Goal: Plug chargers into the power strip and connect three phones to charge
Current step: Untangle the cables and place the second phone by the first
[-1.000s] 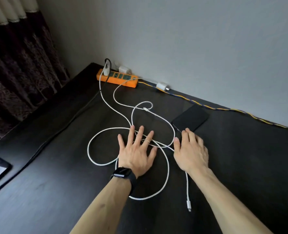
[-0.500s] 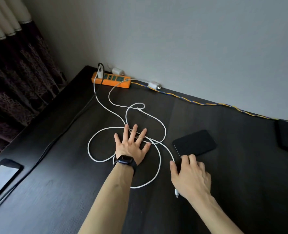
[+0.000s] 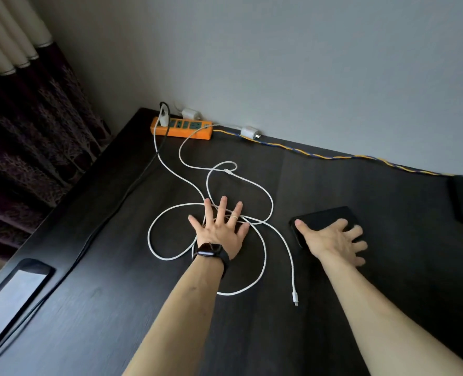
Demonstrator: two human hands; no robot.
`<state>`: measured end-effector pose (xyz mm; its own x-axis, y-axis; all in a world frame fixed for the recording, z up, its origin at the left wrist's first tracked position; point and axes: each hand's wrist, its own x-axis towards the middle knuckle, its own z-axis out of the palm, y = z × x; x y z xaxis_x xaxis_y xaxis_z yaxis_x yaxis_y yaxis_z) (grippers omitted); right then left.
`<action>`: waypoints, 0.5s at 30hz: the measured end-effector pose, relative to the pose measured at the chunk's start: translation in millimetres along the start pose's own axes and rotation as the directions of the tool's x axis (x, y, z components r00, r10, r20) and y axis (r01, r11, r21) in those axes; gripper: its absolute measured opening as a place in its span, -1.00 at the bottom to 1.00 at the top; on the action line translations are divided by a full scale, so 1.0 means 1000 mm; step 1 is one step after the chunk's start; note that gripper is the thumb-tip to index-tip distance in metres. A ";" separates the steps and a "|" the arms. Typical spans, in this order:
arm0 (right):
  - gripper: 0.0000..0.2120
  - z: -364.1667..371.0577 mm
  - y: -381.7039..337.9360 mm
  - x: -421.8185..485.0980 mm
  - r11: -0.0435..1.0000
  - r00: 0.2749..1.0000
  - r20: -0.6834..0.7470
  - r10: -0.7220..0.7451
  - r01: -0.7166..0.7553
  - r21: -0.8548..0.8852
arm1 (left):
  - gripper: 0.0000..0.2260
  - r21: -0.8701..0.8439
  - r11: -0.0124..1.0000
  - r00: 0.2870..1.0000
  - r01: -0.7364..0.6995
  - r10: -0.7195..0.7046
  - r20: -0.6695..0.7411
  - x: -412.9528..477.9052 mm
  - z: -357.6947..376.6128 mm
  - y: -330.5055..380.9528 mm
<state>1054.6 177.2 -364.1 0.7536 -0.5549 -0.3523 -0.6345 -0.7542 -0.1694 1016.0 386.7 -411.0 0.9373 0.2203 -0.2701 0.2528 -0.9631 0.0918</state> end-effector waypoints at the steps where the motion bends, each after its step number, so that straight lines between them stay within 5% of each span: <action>1: 0.10 0.000 0.001 0.000 0.999 1.000 0.001 0.021 -0.021 0.038 | -0.45 -0.023 1.000 1.000 -0.015 0.015 -0.009 0.000 0.000 -0.003; 6: 0.04 -0.002 -0.003 -0.011 0.851 0.937 0.137 0.322 -0.350 0.391 | -0.42 -0.066 0.991 0.993 -0.113 0.116 0.030 0.001 -0.012 -0.013; 11: -0.15 -0.002 0.002 -0.018 0.797 0.928 0.212 0.307 -0.373 0.475 | -0.38 -0.039 0.943 0.941 -0.330 0.325 -0.092 -0.016 -0.020 -0.058; 15: -0.25 -0.004 -0.003 -0.022 0.754 0.923 0.224 0.313 -0.385 0.532 | -0.44 -0.026 0.948 0.948 -0.317 0.317 -0.030 -0.040 0.000 -0.092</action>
<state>1040.6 190.2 -352.5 0.4582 -0.6698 -0.5842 -0.8600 -0.1680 -0.4819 955.5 466.1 -408.8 0.9760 -0.0914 -0.1979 -0.0517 -0.9790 0.1973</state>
